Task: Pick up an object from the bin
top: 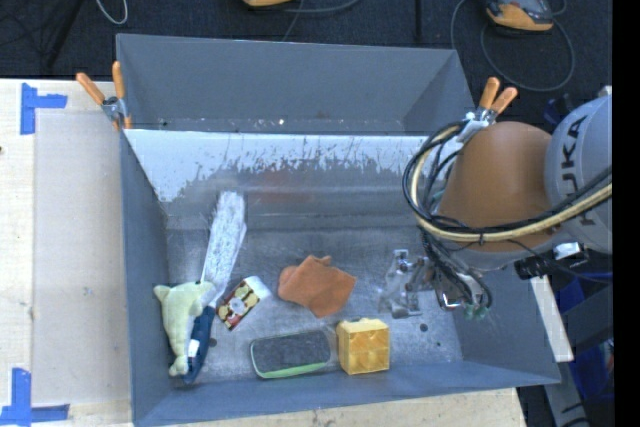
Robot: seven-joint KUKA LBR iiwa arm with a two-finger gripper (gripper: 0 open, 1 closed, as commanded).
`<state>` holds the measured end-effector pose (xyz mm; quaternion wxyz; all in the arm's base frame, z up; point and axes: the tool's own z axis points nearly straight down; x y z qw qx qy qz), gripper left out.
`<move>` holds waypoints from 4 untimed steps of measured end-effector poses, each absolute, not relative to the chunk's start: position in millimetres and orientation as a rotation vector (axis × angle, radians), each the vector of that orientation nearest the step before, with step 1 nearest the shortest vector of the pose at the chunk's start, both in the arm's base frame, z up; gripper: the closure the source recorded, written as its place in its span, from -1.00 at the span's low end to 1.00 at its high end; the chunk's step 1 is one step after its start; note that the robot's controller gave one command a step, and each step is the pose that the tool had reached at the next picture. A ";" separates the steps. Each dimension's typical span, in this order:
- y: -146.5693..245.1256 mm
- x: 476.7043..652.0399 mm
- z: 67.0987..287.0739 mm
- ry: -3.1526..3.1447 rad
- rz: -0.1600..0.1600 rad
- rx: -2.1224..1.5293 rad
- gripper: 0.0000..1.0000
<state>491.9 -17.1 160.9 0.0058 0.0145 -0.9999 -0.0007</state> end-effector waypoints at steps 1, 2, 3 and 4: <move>-13.9 522.2 192.0 -3.131 -0.001 -0.289 1.00; -11.9 515.2 239.7 -3.109 0.001 -0.402 1.00; -3.6 540.8 242.4 -3.146 -0.002 -0.296 1.00; 23.3 558.9 142.5 -3.077 -0.001 -0.630 -1.00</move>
Offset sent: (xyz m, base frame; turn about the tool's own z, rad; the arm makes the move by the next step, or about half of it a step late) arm 0.0131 0.0067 0.1371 0.3312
